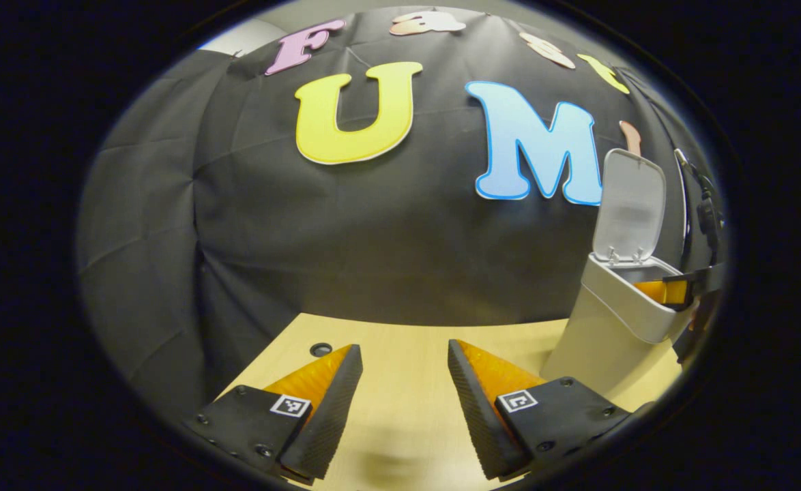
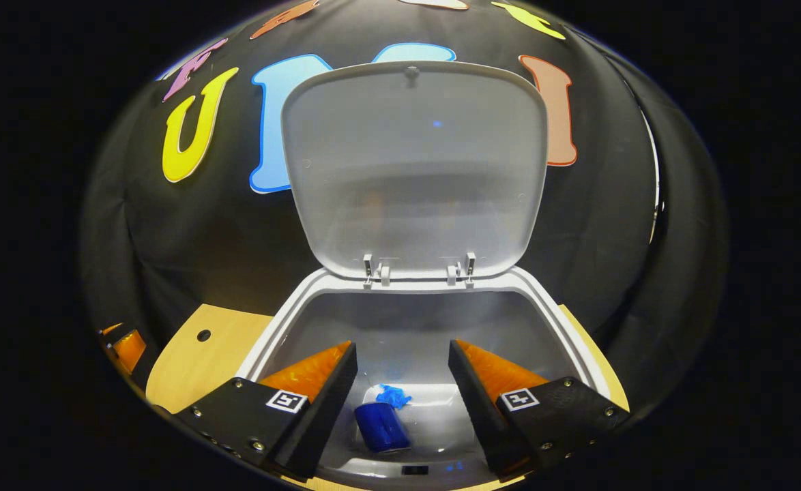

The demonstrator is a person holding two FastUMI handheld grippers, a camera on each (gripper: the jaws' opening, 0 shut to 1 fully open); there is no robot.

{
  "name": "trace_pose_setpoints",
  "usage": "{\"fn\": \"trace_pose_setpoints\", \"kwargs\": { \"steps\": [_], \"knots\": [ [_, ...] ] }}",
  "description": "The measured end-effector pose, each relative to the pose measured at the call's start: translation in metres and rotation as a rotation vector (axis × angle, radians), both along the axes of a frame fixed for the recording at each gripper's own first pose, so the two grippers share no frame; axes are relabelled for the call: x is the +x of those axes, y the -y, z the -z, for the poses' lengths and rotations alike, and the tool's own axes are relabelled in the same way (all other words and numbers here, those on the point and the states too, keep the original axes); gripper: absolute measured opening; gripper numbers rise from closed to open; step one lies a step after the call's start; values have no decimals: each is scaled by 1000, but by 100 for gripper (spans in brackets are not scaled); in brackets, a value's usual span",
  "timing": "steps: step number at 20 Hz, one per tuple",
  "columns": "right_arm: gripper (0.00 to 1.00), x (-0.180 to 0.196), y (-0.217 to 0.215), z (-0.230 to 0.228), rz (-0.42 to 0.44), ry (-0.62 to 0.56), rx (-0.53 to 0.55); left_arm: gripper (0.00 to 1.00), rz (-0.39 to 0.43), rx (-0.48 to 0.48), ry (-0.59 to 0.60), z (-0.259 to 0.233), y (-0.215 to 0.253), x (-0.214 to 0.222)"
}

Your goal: Press the lid of the desktop garbage bin to open it, pick up the crumpled paper on the desktop and throw it into the bin, then pick up the pop can on the desktop and drop it into the bin, and finally close the garbage bin lid.

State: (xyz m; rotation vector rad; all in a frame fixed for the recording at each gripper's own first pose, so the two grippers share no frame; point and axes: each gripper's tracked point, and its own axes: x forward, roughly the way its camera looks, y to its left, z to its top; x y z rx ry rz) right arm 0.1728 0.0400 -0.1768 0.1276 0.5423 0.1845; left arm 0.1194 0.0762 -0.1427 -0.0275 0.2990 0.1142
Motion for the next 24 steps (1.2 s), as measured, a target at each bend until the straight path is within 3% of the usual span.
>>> {"fn": "trace_pose_setpoints", "kwargs": {
  "steps": [5,9,10,18,19,24],
  "knots": [
    [88,-7,3,-18,-5,40,-5,81,-10,-3,13,-9,-1,-9],
    [93,-16,5,-37,-9,69,-3,89,-5,-9,29,-18,4,-18],
    [95,-18,7,-44,-13,78,-9,81,-3,-11,34,-21,5,-20],
    [95,-22,20,-126,-25,209,-40,84,3,-35,82,-45,13,-30],
    [95,-20,21,-138,-26,230,-43,81,7,-34,88,-47,14,-31],
    [95,-6,28,-196,-21,298,1,85,-3,-27,105,-58,9,-38]
  ]
}}
